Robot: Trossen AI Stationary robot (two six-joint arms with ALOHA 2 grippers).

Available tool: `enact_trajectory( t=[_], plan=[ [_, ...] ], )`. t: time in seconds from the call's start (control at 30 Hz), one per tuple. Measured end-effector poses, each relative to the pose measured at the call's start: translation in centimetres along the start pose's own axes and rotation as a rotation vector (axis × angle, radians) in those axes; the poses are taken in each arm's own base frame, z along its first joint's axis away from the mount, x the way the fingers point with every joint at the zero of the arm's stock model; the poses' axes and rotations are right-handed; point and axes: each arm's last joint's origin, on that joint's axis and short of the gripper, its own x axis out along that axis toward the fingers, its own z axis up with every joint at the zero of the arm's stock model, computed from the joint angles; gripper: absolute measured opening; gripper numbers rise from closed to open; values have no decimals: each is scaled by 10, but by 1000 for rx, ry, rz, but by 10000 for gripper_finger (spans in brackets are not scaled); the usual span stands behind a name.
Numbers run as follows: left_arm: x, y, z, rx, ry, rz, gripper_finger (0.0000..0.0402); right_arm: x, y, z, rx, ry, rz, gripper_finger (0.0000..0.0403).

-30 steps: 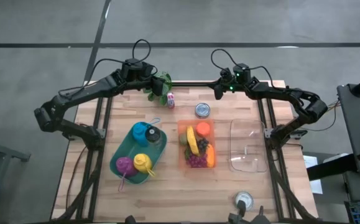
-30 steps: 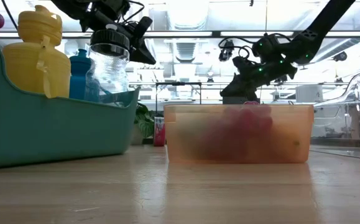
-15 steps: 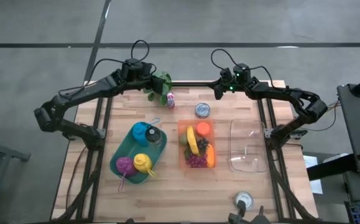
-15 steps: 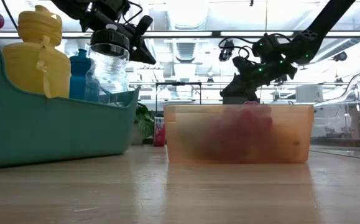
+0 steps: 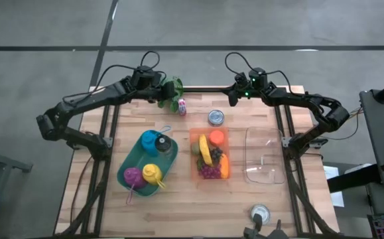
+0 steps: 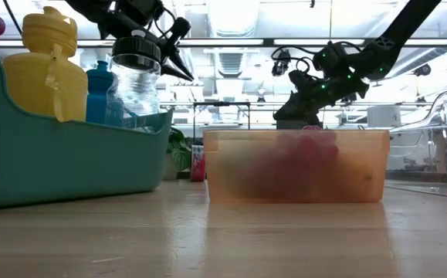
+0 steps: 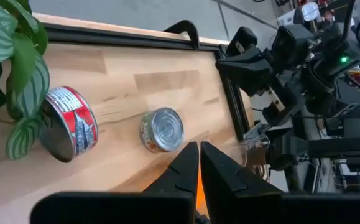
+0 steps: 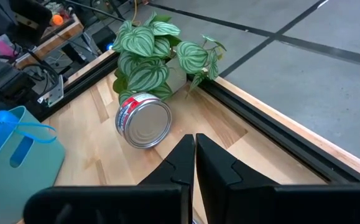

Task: Pick & Place Food Item
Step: Put the red tuna can into the transparent bin

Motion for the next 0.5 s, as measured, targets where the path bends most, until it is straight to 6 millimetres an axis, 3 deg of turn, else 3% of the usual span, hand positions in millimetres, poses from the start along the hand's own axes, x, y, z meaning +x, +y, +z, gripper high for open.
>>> enact_trajectory(
  t=[0.5],
  plan=[
    [0,-1,3,106,-24,-16,22,0,0,0,0,0,0,12]
  ],
)
